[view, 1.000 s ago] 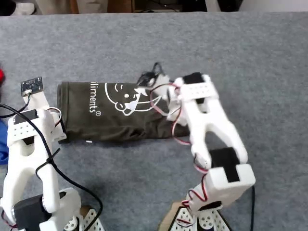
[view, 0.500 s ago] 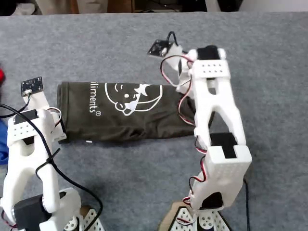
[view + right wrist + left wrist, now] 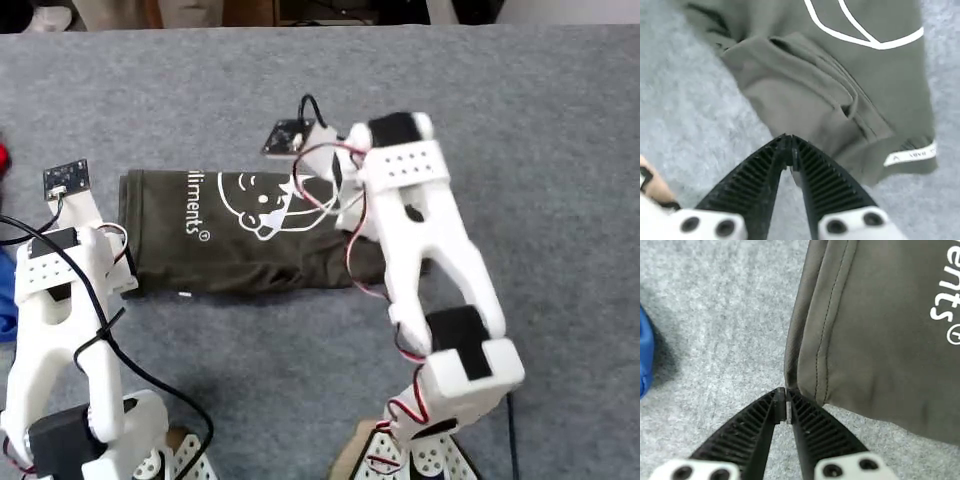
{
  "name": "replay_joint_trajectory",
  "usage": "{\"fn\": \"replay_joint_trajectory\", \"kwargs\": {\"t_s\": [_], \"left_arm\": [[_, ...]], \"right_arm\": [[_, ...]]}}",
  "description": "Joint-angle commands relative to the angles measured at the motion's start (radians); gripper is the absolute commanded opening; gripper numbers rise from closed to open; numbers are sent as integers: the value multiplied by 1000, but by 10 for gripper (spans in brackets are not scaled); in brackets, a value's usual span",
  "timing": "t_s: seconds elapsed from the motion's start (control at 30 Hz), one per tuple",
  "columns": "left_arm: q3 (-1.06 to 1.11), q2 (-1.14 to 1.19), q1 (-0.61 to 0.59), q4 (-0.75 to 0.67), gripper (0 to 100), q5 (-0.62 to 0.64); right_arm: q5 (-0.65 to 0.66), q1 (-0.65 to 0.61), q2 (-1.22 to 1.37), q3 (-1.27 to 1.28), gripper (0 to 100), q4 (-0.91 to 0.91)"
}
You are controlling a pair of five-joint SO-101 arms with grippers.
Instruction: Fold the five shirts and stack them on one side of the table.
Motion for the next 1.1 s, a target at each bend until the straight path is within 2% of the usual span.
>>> {"fn": "replay_joint_trajectory", "kwargs": {"t_s": [0.0, 0.17, 0.33, 0.67, 0.73, 0.83, 0.93, 1.07], "left_arm": [[-5, -24, 2, -6, 21, 2], [-5, -24, 2, -6, 21, 3], [-6, -24, 8, -6, 21, 0], [-23, -31, 3, -6, 22, -3], [-49, -31, -3, 21, 22, -5], [-146, -30, -32, 89, 22, -58], [-301, -21, -72, 160, 29, -107], [-480, -8, -83, 253, 127, -120]], "right_arm": [[-32, 4, -64, 140, 5, -163], [-31, 110, 7, 174, 5, -313], [-29, 196, 127, 64, 5, -328], [-29, 200, 196, -105, 5, -233], [-29, 202, 180, -150, 5, -155], [-35, 196, 94, -228, 5, -8], [-51, 200, -31, -254, 7, 51], [-71, 200, -165, -214, 8, 84]]}}
